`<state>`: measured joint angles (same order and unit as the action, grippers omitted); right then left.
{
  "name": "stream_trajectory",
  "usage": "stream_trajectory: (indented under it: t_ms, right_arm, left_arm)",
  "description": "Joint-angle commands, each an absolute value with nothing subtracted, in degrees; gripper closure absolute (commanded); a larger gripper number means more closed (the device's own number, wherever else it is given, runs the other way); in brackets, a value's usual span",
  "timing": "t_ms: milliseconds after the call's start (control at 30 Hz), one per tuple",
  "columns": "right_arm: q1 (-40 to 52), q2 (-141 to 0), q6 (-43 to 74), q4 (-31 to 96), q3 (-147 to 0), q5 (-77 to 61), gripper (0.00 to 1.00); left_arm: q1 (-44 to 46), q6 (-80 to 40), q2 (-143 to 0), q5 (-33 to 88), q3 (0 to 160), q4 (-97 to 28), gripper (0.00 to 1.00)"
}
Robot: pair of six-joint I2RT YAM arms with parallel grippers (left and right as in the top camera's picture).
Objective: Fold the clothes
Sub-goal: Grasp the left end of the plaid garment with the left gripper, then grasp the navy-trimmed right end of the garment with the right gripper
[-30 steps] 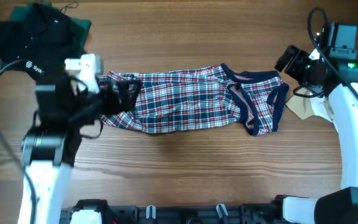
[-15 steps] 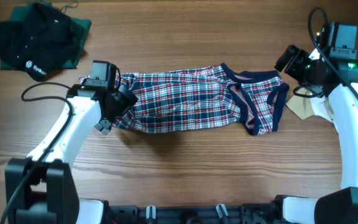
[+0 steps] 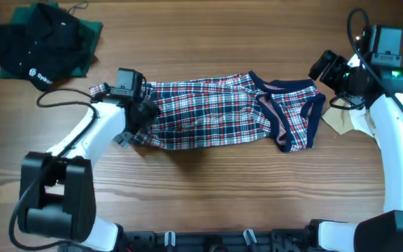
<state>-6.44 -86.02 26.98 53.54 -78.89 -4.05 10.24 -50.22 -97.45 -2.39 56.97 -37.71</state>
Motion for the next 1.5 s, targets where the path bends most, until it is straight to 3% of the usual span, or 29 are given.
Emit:
stream_trajectory:
  t_ms: [0, 233, 600, 633, 700, 900, 1133, 1233, 1467]
  right_arm:
    - [-6.4, -85.7, 27.6, 53.2, -78.5, -4.8, 0.0]
    - [-6.4, -85.7, 27.6, 53.4, -78.5, -4.8, 0.0]
    - [-6.4, -85.7, 27.6, 54.3, -78.4, -4.8, 0.0]
    - [-6.4, -85.7, 27.5, 54.3, -78.4, -4.8, 0.01]
    - [-6.4, -85.7, 27.5, 54.3, -78.4, -4.8, 0.0]
    - [-6.4, -85.7, 27.6, 54.2, -78.4, -4.8, 0.0]
    - [-6.4, -85.7, 27.6, 53.9, -78.4, -4.8, 0.0]
    - [-6.4, -85.7, 27.6, 53.8, -78.4, -4.8, 0.0]
    - [-6.4, -85.9, 27.4, 54.1, -78.3, -4.7, 0.0]
  left_arm:
    - [12.4, -48.6, -98.0, -2.6, 58.8, -38.4, 0.0]
    - [12.3, -50.4, -98.6, -8.7, 59.0, -40.8, 0.0]
    - [12.4, -49.4, -100.3, -8.5, 58.9, -41.2, 0.04]
    - [12.4, -48.1, -100.3, -8.5, 58.9, -41.2, 0.35]
    - [12.4, -47.7, -100.3, -8.5, 58.9, -41.9, 0.63]
    - [12.4, -47.8, -100.3, -13.1, 59.0, -47.2, 0.92]
    - [12.2, -50.6, -97.6, -20.5, 60.9, -58.8, 0.96]
    - [12.2, -50.6, -95.5, -20.5, 61.6, -62.6, 0.88]
    - [10.9, -53.3, -94.1, -24.3, 61.8, -72.4, 0.83]
